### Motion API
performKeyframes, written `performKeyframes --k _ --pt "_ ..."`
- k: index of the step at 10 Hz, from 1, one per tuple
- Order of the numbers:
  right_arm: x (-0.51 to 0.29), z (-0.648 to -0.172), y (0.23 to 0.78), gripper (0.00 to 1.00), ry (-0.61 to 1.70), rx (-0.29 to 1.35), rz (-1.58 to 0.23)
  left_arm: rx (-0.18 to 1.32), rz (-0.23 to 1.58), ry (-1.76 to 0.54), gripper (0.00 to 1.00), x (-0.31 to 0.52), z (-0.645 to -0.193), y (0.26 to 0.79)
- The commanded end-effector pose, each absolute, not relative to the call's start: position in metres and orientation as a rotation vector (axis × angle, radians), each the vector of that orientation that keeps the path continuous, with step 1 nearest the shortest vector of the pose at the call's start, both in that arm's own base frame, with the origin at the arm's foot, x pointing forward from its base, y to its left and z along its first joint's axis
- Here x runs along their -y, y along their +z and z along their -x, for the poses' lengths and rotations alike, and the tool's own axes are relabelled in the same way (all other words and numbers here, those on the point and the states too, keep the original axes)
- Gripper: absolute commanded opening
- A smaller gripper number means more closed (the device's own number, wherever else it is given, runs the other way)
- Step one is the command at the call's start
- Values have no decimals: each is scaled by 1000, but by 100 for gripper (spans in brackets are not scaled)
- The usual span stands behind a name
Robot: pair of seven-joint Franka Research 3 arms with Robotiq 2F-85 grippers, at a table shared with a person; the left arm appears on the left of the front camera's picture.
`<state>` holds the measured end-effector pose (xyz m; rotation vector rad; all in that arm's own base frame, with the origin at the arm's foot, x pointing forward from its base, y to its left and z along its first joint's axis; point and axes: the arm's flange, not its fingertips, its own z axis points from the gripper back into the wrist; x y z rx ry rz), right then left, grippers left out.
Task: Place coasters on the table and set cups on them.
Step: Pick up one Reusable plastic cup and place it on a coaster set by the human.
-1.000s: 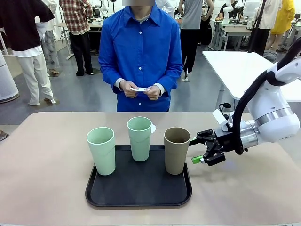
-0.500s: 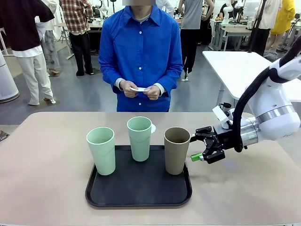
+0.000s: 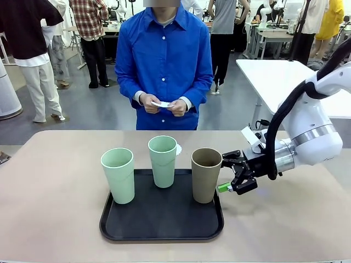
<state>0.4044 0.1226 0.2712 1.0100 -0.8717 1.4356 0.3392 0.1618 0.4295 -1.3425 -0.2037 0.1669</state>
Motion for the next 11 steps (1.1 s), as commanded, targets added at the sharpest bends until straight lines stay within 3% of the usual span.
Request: performKeyframes --k 1,11 --pt "-134 -408 266 100 1425 915 -1010 222 1357 157 100 -164 -338 430" --pt "-159 -410 261 100 1444 920 -1087 222 1357 157 100 -164 -338 430"
